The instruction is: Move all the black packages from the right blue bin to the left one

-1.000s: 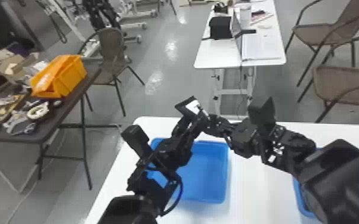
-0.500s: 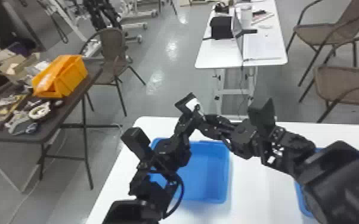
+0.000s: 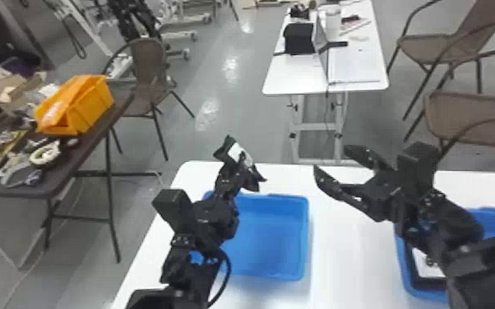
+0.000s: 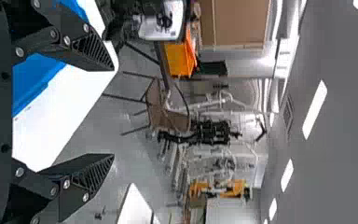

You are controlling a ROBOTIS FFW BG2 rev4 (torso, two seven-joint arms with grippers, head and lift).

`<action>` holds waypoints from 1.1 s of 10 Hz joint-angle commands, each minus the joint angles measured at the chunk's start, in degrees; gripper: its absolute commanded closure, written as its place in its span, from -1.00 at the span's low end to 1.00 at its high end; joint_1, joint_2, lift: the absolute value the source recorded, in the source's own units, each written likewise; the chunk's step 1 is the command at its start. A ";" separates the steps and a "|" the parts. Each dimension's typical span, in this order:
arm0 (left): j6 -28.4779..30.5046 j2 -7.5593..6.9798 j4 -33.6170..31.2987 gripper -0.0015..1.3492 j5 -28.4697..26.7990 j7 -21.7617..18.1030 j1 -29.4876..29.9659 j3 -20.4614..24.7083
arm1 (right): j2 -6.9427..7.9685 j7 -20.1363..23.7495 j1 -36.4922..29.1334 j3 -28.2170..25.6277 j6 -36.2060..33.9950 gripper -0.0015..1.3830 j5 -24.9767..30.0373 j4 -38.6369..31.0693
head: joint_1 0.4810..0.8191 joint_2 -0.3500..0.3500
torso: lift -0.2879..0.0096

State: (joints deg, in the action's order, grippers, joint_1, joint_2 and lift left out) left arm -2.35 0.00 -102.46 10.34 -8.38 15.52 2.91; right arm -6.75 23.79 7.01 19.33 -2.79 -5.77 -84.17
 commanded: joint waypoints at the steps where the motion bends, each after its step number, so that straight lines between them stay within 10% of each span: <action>1: -2.22 0.15 2.79 0.80 -6.21 0.03 0.39 0.87 | 0.69 -1.82 -4.46 -4.91 1.12 -0.87 1.46 -2.23 | 0.27 0.66 | 0.94; 5: -6.09 0.15 14.13 0.66 -13.33 -0.14 0.21 1.75 | 0.69 -2.44 -8.85 -8.61 1.29 -0.87 2.17 -3.63 | 0.27 0.51 | 0.94; 7: -9.08 0.15 16.33 -0.74 -9.02 -3.75 -0.41 2.72 | 0.69 -3.05 -9.65 -9.75 1.03 -0.87 4.10 -4.95 | 0.27 0.48 | 0.94; 8: -9.61 0.15 16.33 -0.91 -7.79 -4.01 -0.41 2.89 | 0.69 -4.46 -10.96 -10.63 0.94 -0.87 4.72 -6.27 | 0.27 0.45 | 0.94; 11: -9.87 0.15 15.80 -0.81 -4.72 -4.98 -0.49 3.16 | 0.69 -9.64 -16.41 -14.32 -0.46 -0.86 4.28 -10.84 | 0.27 0.38 | 0.94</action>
State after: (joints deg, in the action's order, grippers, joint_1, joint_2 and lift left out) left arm -12.84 0.00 -86.50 4.90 -13.30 15.09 6.11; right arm -6.06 14.21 -8.24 5.74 -2.94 -1.22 -94.10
